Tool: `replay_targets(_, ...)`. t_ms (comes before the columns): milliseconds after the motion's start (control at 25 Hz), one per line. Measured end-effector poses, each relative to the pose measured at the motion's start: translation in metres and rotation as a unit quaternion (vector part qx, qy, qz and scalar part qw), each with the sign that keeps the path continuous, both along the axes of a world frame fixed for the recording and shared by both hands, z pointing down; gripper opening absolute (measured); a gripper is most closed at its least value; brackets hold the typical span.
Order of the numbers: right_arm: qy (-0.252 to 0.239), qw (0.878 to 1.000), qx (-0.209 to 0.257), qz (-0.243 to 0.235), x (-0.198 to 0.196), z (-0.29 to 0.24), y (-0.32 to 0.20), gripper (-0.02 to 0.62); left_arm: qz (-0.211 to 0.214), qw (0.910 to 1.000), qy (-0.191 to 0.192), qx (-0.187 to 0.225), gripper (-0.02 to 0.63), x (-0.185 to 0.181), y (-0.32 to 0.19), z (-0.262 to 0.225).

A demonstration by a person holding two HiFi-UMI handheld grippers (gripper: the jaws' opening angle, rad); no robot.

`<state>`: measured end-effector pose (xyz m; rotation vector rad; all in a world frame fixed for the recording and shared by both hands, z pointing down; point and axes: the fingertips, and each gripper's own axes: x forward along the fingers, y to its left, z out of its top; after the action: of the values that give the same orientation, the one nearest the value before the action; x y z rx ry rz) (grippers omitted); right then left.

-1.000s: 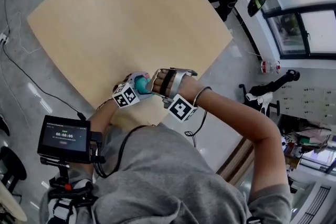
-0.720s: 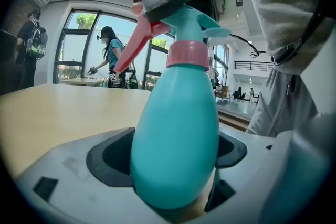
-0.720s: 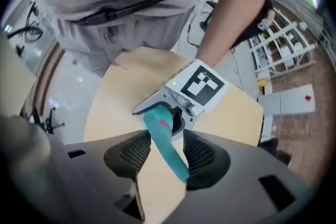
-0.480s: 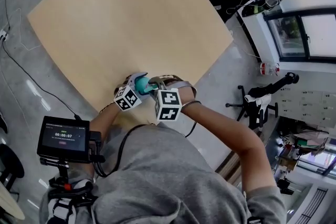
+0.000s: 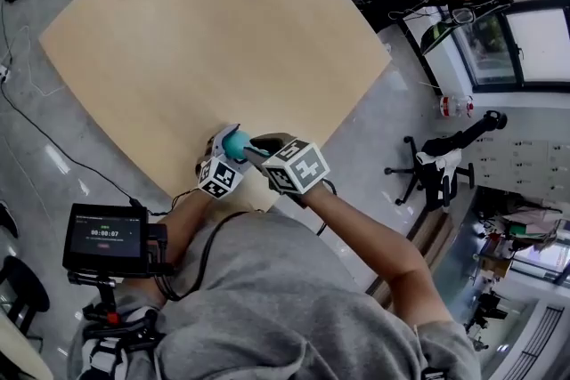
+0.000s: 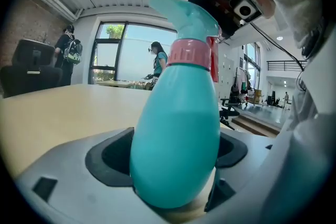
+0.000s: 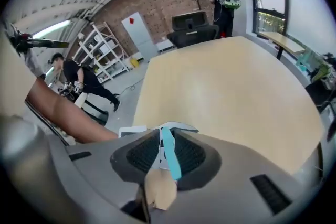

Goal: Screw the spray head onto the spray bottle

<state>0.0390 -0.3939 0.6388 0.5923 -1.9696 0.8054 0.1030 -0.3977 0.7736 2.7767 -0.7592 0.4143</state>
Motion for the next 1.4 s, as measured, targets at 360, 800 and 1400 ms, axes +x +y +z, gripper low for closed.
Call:
replay_targets(360,0.022,0.895,0.157,-0.417,-0.003,-0.048,-0.009,0.092,0.222,0.9749,-0.001,-0.01,0.408,0.007,0.032,0.006)
replay_targets(800,0.114,0.477,0.293,-0.82,0.007,0.019,0.043,0.193,0.332,0.9426,-0.018,-0.024,0.41,-0.002,0.045,0.012)
replay_targets(1400,0.12,0.753,0.26,-0.592,-0.008,0.031,0.047,0.195,0.27,0.9625,-0.011,0.016,0.41,0.001,0.045,0.003)
